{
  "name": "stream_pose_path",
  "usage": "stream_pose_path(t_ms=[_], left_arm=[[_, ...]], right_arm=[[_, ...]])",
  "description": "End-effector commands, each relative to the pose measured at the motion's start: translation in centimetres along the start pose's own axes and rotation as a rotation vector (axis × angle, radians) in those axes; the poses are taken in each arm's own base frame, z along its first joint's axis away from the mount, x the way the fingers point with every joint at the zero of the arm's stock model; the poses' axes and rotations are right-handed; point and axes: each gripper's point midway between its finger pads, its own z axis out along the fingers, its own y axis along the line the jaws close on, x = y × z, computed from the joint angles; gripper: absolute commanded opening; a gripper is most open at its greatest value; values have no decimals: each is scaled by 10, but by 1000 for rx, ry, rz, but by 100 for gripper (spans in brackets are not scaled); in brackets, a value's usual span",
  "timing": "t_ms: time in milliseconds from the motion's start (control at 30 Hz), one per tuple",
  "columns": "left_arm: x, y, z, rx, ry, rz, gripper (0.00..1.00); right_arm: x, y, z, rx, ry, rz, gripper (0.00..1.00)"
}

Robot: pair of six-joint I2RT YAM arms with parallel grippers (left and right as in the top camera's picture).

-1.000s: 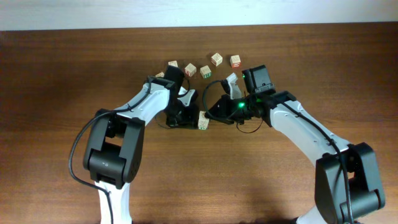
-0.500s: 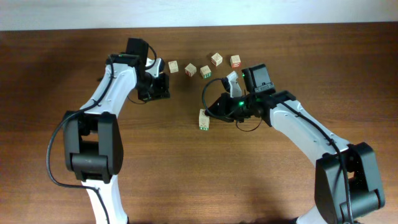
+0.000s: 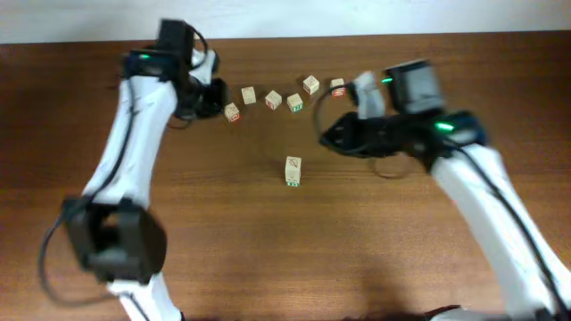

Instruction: Rotate 4 blocks

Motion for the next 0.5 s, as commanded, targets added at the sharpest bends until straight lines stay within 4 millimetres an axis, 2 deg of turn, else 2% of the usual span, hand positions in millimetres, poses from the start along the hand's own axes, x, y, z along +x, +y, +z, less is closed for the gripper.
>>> stream_pose_path(t_ms=[0, 33, 67, 133, 167, 233, 300, 467], left_arm=[[-15, -6, -144, -139, -332, 121, 13], [-6, -6, -170, -164, -371, 121, 64], [-1, -8, -188, -171, -411, 124, 99], [5, -13, -211, -166, -465, 131, 99], [7, -14, -219, -164, -485, 134, 99], [9, -15, -223, -163, -494, 135, 99], [8, -15, -223, -163, -494, 135, 99], [8, -15, -223, -164, -494, 135, 99]], right_arm=[[-9, -11, -89, 316, -211, -152, 15], [6, -22, -125, 466, -248, -179, 18], [21, -32, -150, 574, -264, -182, 24], [54, -44, -184, 692, -264, -164, 43], [71, -42, -195, 695, -259, -162, 98], [89, -33, -207, 658, -285, -174, 98], [94, -29, -214, 646, -315, -183, 98], [91, -34, -218, 685, -329, -185, 98]])
